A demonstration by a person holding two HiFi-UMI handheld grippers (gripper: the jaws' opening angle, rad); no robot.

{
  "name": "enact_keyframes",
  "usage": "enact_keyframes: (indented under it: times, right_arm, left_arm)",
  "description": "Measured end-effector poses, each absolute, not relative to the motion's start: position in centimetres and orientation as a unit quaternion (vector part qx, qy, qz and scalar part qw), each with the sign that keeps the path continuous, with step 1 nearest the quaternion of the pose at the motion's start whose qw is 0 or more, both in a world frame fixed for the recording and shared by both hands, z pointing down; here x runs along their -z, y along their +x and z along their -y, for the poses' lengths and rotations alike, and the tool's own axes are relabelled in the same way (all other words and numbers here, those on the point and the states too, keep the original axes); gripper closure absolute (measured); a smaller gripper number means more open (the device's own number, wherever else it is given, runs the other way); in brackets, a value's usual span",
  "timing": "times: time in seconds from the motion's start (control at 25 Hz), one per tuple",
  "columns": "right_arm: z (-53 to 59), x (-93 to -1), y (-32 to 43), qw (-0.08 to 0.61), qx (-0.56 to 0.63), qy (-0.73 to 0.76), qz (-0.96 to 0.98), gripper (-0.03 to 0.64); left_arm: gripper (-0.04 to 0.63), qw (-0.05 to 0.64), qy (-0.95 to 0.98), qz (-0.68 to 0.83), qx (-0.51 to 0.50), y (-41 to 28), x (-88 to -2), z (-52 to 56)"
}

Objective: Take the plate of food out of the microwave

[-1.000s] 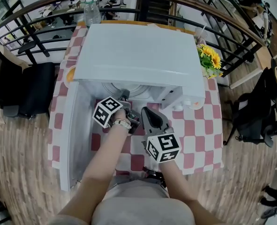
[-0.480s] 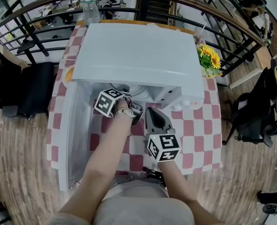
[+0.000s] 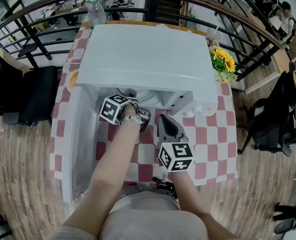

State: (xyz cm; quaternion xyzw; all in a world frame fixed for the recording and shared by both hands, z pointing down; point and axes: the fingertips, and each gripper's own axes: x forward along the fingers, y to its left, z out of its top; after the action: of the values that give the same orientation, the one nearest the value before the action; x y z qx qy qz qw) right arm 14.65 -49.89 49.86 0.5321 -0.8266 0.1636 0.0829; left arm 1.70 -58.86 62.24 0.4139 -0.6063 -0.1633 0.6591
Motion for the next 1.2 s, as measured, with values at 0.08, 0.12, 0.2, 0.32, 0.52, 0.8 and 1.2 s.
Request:
enact_keyframes:
  times: [0.08,0.12,0.2,0.32,0.52,0.8,1.2]
  right_arm:
    - [49.8,-49.7,14.5,0.08,-0.164,0.531,0.827,0.591]
    - [49.8,-49.7,14.5,0.078,-0.164,0.531,0.828,0.591]
    - [49.7,-49.5,14.4,0.076,-0.163,0.53,0.829,0.591]
    - [49.5,-49.2,14.2,0.073,-0.161,0.526,0.832,0.591]
    - [49.2,-48.8,14.2,0.071,-0.156,0.523,0.835,0.591]
    - [48.5,-48.6,14.3,0.073,-0.148,0.518,0.839,0.591]
    - [48.2,-47.8,14.0,0.072,-0.14,0.515,0.843,0.591]
  left_arm:
    - [0.262,0.657,0.415,0.607,0.165,1.6,-62.1,58.6]
    - [0.272,0.657,0.416,0.606,0.166,1.6,-62.0,58.5]
    - [0.286,0.657,0.418,0.605,0.168,1.6,-61.9,58.3]
    - [0.305,0.656,0.419,0.604,0.172,1.6,-61.7,58.0]
    - [0.342,0.656,0.421,0.601,0.179,1.4,-61.4,57.3]
    - [0.428,0.653,0.432,0.591,0.196,1.5,-60.8,56.6]
    - [0.551,0.651,0.444,0.577,0.215,1.6,-59.6,56.1]
